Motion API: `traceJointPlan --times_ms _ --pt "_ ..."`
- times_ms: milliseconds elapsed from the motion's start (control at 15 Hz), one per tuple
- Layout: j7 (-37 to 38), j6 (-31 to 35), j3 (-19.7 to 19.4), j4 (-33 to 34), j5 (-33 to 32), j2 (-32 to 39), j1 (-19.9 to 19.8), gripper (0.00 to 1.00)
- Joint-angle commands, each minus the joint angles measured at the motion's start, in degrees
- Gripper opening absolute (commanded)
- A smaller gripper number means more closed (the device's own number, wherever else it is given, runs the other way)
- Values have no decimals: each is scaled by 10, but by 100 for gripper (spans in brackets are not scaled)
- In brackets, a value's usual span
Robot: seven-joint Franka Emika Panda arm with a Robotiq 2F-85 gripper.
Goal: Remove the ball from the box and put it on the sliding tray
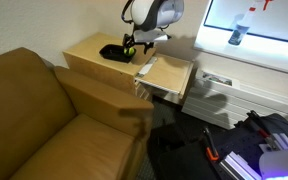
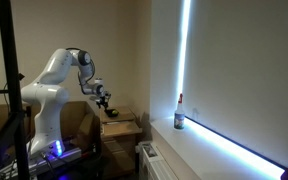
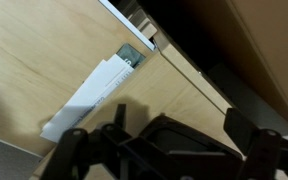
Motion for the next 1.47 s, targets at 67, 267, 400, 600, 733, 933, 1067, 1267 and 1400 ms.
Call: traceJointPlan --times_ms 67,267,400,600,733,933,1067,1267,1400 --pt "0 0 -25 3 -5 14 19 100" --pt "36 53 -86 52 -42 74 62 100" --pt "42 62 -130 102 -65 102 97 100" --pt "7 34 -138 191 -76 136 104 100" --pt "8 4 -135 245 -66 158 103 100" --pt "18 0 -128 227 -65 142 100 100" --pt "19 -10 -127 243 -65 149 99 100" --pt "37 22 -155 253 -81 186 109 100" --pt "46 48 -162 274 -74 214 108 100"
